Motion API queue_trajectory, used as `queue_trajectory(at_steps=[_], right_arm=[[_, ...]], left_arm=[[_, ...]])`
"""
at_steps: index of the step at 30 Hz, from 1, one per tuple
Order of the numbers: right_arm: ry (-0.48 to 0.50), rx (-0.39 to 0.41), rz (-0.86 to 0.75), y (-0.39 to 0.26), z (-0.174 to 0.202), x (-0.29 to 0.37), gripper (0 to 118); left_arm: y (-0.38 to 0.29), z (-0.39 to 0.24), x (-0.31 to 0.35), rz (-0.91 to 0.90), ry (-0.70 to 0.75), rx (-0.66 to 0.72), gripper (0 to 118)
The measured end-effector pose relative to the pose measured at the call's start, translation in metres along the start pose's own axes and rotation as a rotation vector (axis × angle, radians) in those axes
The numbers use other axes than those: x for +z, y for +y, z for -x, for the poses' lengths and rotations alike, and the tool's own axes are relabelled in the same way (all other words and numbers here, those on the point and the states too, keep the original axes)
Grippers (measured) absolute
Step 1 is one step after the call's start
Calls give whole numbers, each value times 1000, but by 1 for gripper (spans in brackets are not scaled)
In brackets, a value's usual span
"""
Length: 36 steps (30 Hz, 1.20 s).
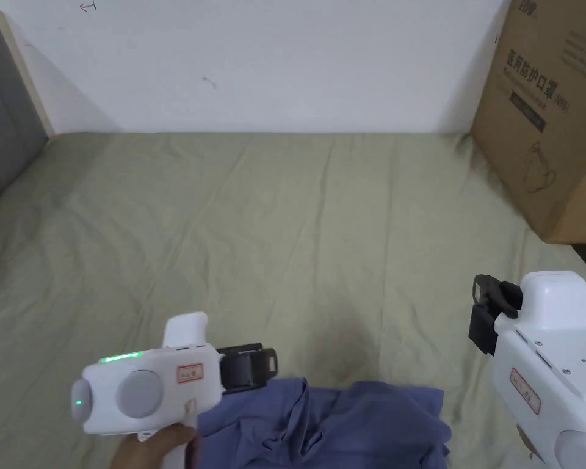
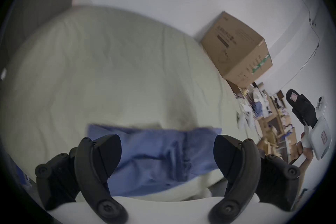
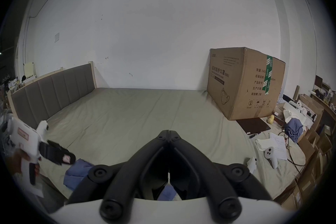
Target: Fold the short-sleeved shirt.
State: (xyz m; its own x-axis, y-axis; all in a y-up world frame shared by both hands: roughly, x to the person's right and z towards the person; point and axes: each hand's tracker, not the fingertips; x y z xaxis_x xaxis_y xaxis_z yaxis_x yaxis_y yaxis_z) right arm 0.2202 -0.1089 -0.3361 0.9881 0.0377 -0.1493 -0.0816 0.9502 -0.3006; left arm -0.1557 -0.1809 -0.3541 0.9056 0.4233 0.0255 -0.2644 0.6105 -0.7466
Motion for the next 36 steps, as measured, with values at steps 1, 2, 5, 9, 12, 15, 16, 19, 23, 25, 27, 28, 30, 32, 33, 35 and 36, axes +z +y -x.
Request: queue_trajectory(at_steps=[1, 2, 5, 9, 12, 15, 16, 19, 23, 25, 27, 28, 30, 32, 33, 35, 36], right_arm=[[3, 1, -1, 1, 1, 0, 0], [6, 2, -3, 1, 2, -1, 0], [11, 3, -3, 2, 4, -2, 0], [18, 2, 2, 1, 6, -4, 0], [20, 6, 6, 0, 6, -4, 0], [20, 6, 9, 0, 6, -4, 0], [18, 5, 10, 0, 6, -4, 0], [12, 2, 11, -2, 2, -1, 0], [0, -3, 26, -4, -5, -3, 0], [-3, -4, 30, -6, -7, -2, 0], [-6, -7, 31, -6, -9, 0, 0], [-8, -8, 30, -7, -10, 1, 0], [-14, -9, 32, -8, -12, 4, 0], [-19, -13, 35, -10, -14, 4, 0], [-21, -17, 38, -11, -15, 4, 0], [-22, -21, 40, -11, -16, 4, 0], [-21, -23, 40, -11, -16, 4, 0]], left_arm=[[2, 4, 6, -32, 26, -11, 104], [3, 9, 11, -63, 59, -21, 102], [0, 24, 20, -170, 91, -39, 50], [-9, 42, 12, -175, 119, -30, 0], [-17, 48, -3, -149, 136, -50, 0], [-29, 45, -27, -79, 152, -142, 0], [-34, 45, -32, -58, 149, -163, 0], [-52, 36, -46, 9, 147, -193, 0], [-72, 26, -61, 44, 135, -240, 0], [-78, 25, -72, 97, 128, -254, 0], [-84, 20, -85, 163, 124, -294, 0], [-87, 18, -88, 189, 119, -308, 0], [-93, 11, -93, 215, 101, -322, 0], [-98, 3, -92, 210, 82, -310, 0], [-100, -3, -92, 214, 63, -302, 0], [-104, -14, -96, 219, 33, -274, 0], [-108, -20, -97, 219, 22, -265, 0]])
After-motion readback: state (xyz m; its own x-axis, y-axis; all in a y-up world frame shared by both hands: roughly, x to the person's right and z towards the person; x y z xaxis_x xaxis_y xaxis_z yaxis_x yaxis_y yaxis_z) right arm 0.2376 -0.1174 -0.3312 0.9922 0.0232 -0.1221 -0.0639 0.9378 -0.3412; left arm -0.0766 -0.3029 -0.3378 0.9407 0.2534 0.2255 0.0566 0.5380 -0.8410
